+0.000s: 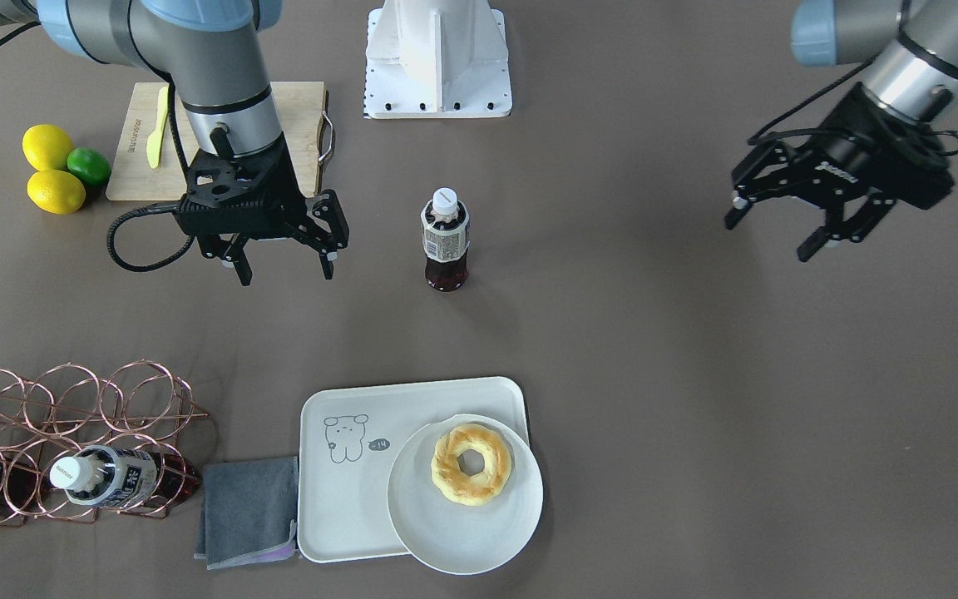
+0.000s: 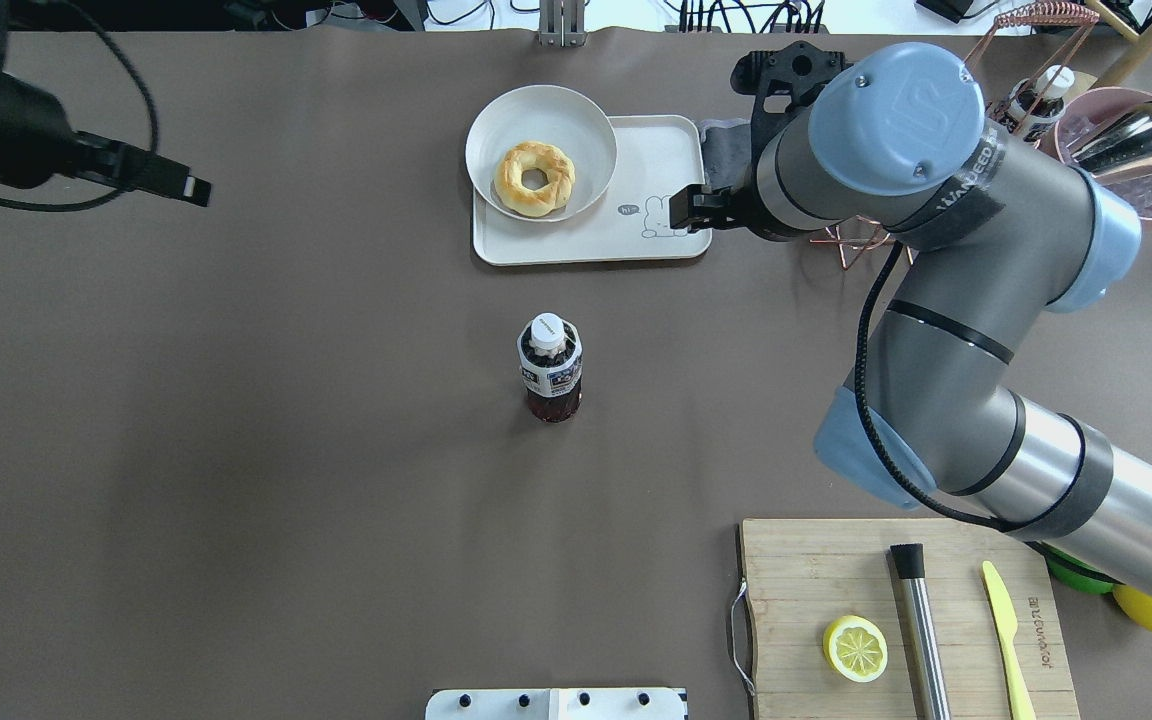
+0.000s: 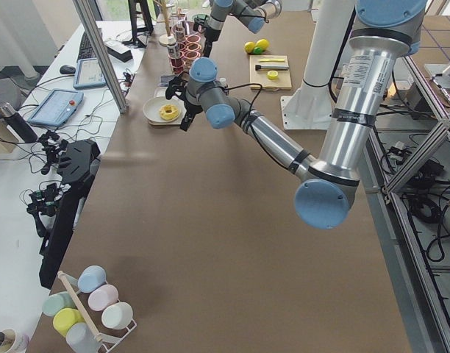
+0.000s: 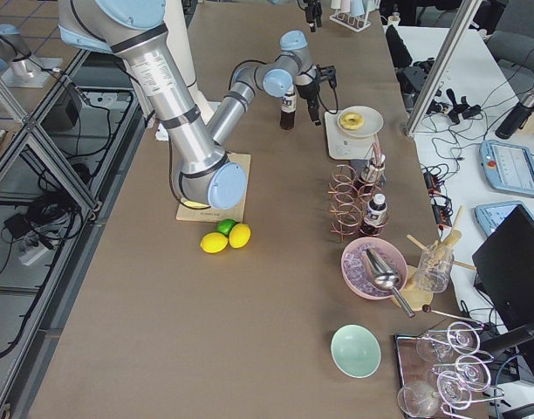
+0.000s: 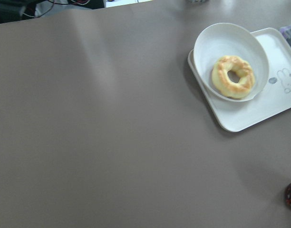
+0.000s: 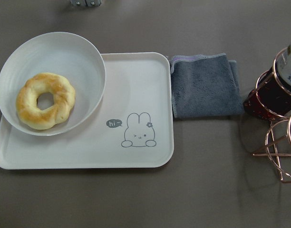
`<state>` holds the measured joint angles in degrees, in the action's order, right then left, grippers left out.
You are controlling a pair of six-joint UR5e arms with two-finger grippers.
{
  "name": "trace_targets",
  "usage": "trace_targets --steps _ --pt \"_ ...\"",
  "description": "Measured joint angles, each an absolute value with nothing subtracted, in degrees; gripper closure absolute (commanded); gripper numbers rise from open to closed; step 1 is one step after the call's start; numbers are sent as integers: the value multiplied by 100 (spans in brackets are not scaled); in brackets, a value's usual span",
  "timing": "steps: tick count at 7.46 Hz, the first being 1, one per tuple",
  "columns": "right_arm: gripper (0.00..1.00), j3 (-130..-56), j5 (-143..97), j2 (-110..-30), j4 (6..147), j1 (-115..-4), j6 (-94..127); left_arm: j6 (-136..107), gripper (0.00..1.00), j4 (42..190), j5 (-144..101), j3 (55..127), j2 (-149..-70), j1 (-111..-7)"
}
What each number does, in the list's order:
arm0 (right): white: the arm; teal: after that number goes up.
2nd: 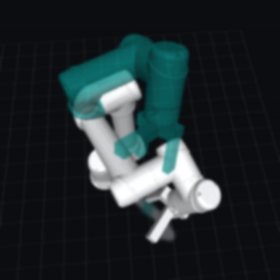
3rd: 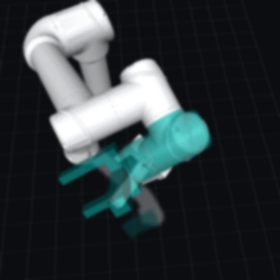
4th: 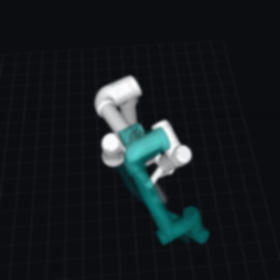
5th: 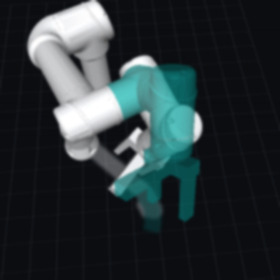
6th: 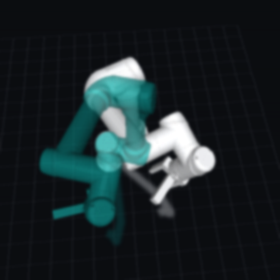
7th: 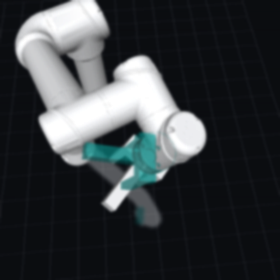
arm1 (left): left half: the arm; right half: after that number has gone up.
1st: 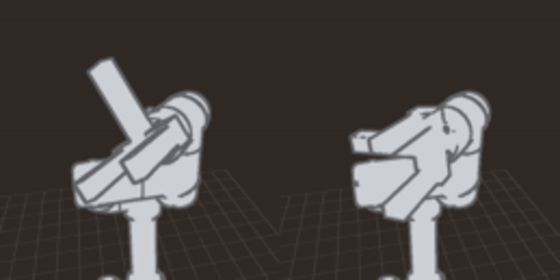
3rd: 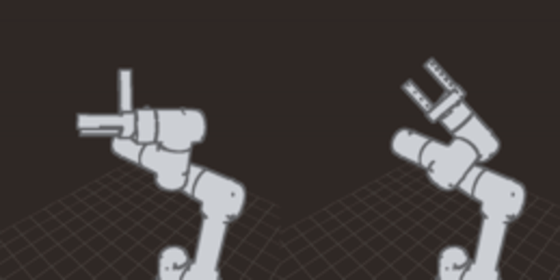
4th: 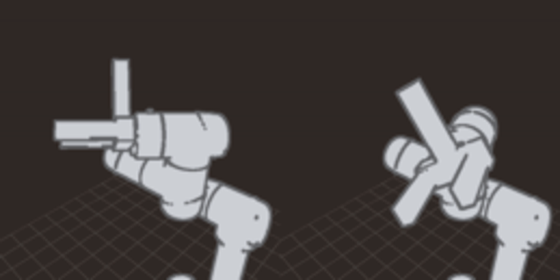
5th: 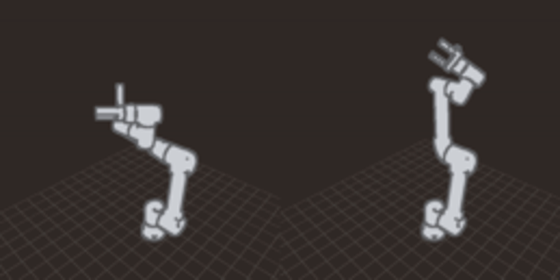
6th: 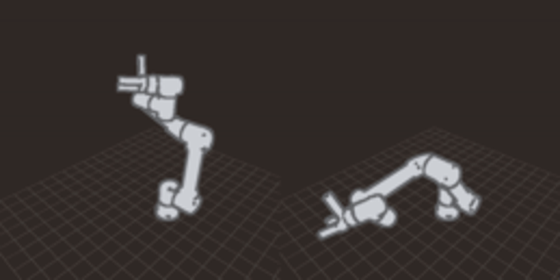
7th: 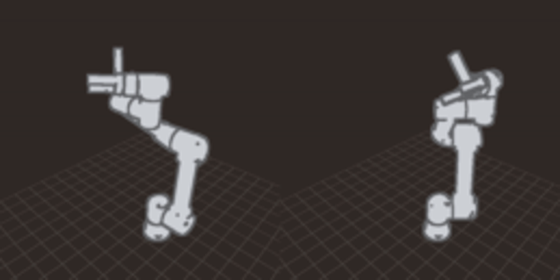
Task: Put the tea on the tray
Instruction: 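Withdraw the right gripper toward the rack while the left arm reaches toward the bottle, then lower the left gripper over the bottle cap and close on the bottle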
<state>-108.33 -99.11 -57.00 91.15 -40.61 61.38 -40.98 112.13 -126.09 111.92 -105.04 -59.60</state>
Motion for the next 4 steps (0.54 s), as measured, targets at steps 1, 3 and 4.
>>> trace_targets --steps 1,3,4 --pt "0 -10914 -10090 -5858 9088 -4206 6023 -4586 0 11090 -12142 11218 -10870 -5491" --pt "0 -11188 -10451 -6409 8799 -4464 5821 -5378 0 10061 -10987 11258 -11882 -4469" --pt "0 -11254 -10705 -6739 8497 -4630 5733 -5644 0 9287 -10581 11273 -12479 -4058"
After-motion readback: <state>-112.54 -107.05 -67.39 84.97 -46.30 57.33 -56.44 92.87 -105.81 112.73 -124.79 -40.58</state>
